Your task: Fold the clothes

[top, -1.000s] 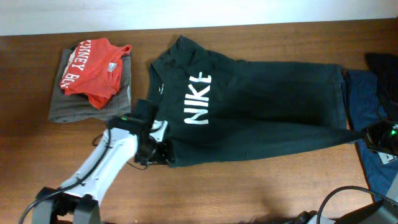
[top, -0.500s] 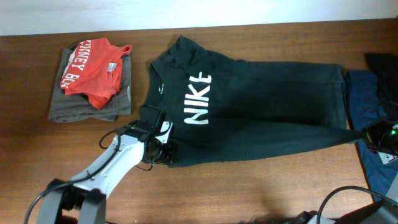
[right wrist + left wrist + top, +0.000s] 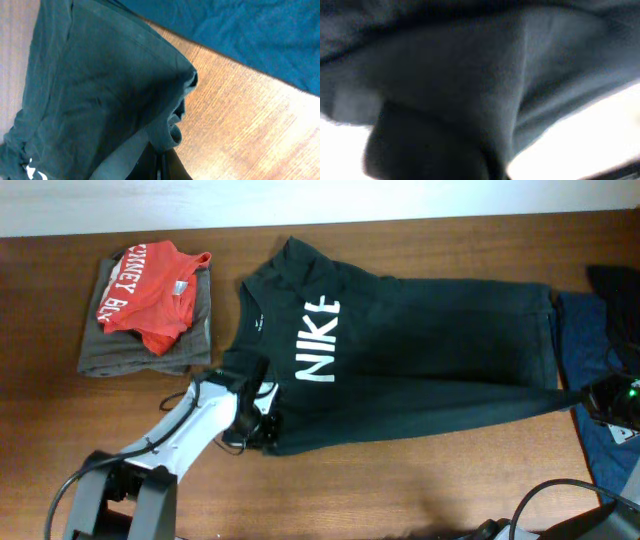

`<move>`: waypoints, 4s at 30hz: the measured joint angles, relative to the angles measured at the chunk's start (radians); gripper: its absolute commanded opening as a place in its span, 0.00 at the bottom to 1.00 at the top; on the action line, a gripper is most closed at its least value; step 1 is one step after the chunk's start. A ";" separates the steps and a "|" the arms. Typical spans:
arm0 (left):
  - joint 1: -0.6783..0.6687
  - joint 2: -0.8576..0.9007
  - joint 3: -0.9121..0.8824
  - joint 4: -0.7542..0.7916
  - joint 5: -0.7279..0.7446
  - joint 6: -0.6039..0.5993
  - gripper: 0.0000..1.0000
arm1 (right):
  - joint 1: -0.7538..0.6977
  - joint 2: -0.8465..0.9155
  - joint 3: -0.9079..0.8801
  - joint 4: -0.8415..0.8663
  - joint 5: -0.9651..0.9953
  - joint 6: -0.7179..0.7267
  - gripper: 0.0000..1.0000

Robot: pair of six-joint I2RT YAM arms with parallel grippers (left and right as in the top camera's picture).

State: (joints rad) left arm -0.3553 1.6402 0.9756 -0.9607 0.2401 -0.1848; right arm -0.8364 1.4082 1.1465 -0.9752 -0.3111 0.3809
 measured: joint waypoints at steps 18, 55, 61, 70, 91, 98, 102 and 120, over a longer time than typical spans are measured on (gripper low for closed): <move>0.000 -0.038 0.246 -0.201 -0.066 0.009 0.09 | 0.000 0.000 0.000 -0.009 0.000 0.000 0.04; -0.243 0.167 0.148 0.009 -0.228 0.203 0.56 | 0.000 0.000 0.000 -0.013 0.000 0.001 0.04; -0.262 0.214 0.147 0.082 -0.221 0.257 0.01 | 0.000 0.000 0.000 -0.013 0.000 0.000 0.04; -0.267 0.192 0.293 -0.248 -0.176 0.267 0.00 | 0.000 0.000 0.000 -0.016 0.000 0.001 0.04; -0.333 0.110 0.323 -0.362 -0.020 0.282 0.38 | 0.000 0.000 0.000 -0.012 0.000 0.000 0.04; -0.380 0.110 0.304 -0.303 -0.034 0.308 0.29 | 0.000 0.000 0.000 -0.013 0.000 0.001 0.04; -0.416 0.110 0.212 -0.169 -0.104 0.317 0.30 | 0.000 0.000 0.000 -0.012 0.000 0.000 0.04; -0.418 0.238 0.193 -0.045 -0.179 0.371 0.00 | 0.000 0.000 0.000 -0.012 0.000 0.000 0.04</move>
State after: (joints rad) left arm -0.7731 1.8778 1.1683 -1.0061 0.0616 0.1864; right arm -0.8364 1.4082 1.1465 -0.9874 -0.3107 0.3813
